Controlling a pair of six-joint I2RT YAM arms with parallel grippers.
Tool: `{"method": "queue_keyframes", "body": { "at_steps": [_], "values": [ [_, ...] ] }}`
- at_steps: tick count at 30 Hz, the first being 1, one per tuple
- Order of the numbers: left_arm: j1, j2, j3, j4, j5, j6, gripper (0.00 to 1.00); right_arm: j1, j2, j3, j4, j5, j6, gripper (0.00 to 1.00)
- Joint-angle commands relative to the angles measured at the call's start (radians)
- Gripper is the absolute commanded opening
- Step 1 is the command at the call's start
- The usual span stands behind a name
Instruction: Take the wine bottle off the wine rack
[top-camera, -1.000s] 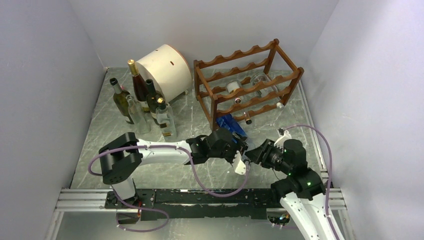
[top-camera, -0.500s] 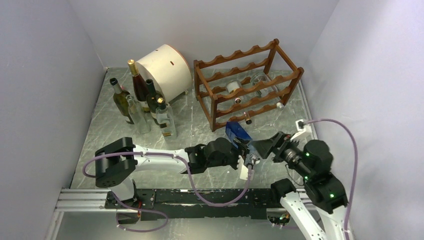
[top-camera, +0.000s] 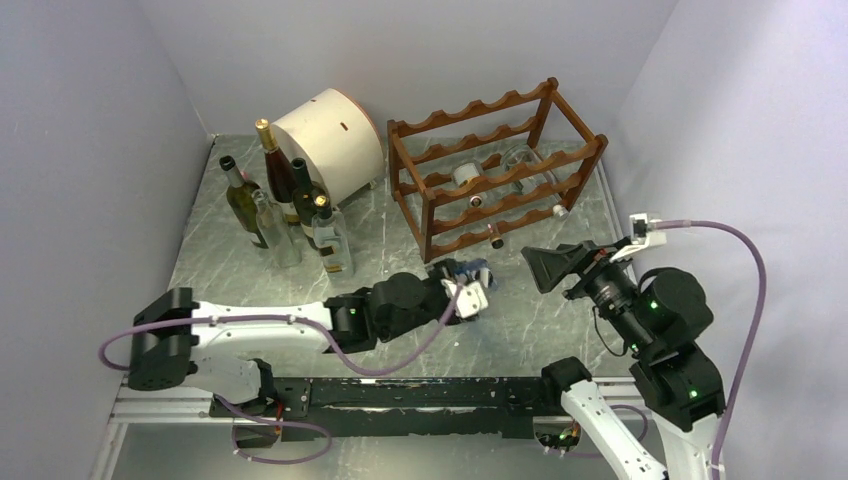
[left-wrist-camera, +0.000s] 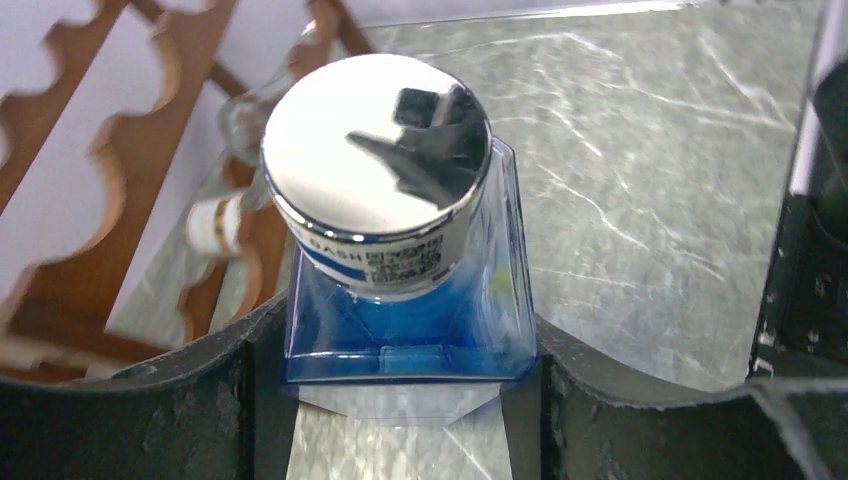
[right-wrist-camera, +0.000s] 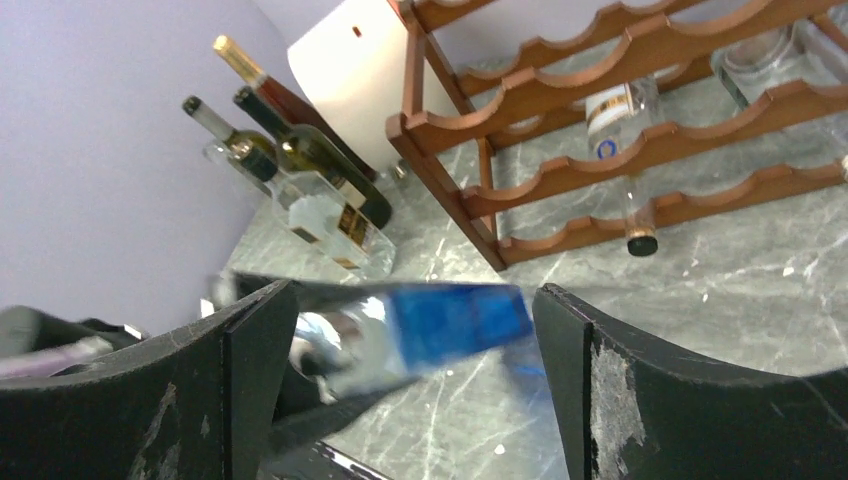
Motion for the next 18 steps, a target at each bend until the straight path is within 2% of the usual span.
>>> {"method": "queue_keyframes", "body": {
  "at_steps": [1, 5, 11, 15, 18],
  "values": [
    [0.016, -0.137, 0.019, 0.016, -0.227, -0.187, 0.07, 0.006, 0.006, -0.065, 0.05, 0.009, -0.02, 0.92],
    [0.09, -0.223, 0.009, -0.175, -0.248, -0.361, 0.07, 0.006, 0.026, -0.096, 0.084, -0.007, -0.017, 0.92],
    [0.219, -0.434, -0.081, -0.34, -0.254, -0.58, 0.07, 0.005, 0.058, -0.12, 0.112, -0.02, -0.016, 0.92],
    [0.321, -0.526, -0.097, -0.501, -0.295, -0.682, 0.07, 0.006, 0.067, -0.14, 0.147, -0.04, -0.002, 0.92],
    [0.369, -0.597, -0.101, -0.572, -0.246, -0.713, 0.07, 0.006, 0.081, -0.181, 0.173, -0.057, 0.01, 0.92]
  ]
}}
